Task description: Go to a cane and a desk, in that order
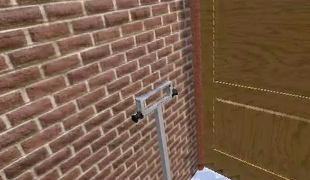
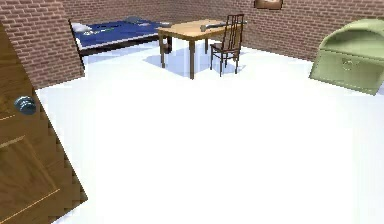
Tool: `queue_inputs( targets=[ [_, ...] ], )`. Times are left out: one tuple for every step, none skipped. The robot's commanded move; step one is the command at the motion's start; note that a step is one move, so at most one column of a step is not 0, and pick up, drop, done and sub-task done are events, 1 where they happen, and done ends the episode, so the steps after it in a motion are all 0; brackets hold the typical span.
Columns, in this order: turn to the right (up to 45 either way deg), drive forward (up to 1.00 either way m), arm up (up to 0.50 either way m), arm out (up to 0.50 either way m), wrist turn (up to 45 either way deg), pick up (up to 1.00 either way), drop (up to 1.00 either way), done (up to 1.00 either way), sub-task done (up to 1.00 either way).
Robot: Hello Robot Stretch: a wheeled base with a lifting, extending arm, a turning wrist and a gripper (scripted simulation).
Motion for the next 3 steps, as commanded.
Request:
queue_inputs(
  targets=[
    [0.0, 0.00, 0.00, 0.00, 0.0, 0.00, 0.00, 0.00, 1.00],
    [45.0, 0.00, 0.00, 0.00, 0.0, 0.00, 0.00, 0.00, 0.00],
    [39.0, 0.00, 0.00, 0.00, 0.0, 0.00, 0.00, 0.00, 0.00]
  ],
)
